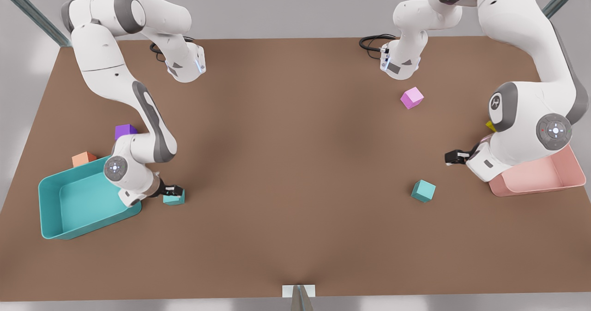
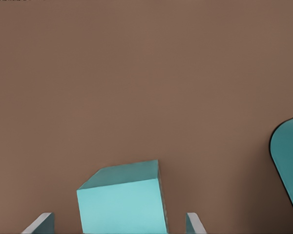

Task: Stack the two blue cubes on top of each other

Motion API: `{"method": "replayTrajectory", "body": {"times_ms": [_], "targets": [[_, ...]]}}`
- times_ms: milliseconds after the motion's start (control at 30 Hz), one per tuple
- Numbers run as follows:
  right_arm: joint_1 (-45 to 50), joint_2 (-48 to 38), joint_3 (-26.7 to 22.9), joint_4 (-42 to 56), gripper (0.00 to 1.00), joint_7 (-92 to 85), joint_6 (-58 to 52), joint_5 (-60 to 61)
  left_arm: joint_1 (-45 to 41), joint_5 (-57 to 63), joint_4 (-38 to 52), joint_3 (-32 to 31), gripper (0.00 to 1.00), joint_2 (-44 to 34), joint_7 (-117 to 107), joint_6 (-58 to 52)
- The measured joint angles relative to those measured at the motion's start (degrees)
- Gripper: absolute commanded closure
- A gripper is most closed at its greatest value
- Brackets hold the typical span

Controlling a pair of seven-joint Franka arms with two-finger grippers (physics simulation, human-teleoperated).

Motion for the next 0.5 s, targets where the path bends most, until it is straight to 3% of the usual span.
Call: {"method": "replayTrajectory", "body": {"times_ms": [500], "targets": [[0.4, 2.5, -0.1, -0.2, 0.00, 0.9, 4.4, -0.8, -0.7, 0.2, 0.0, 0.1, 0.00, 0.1, 0.2, 0.2]]}}
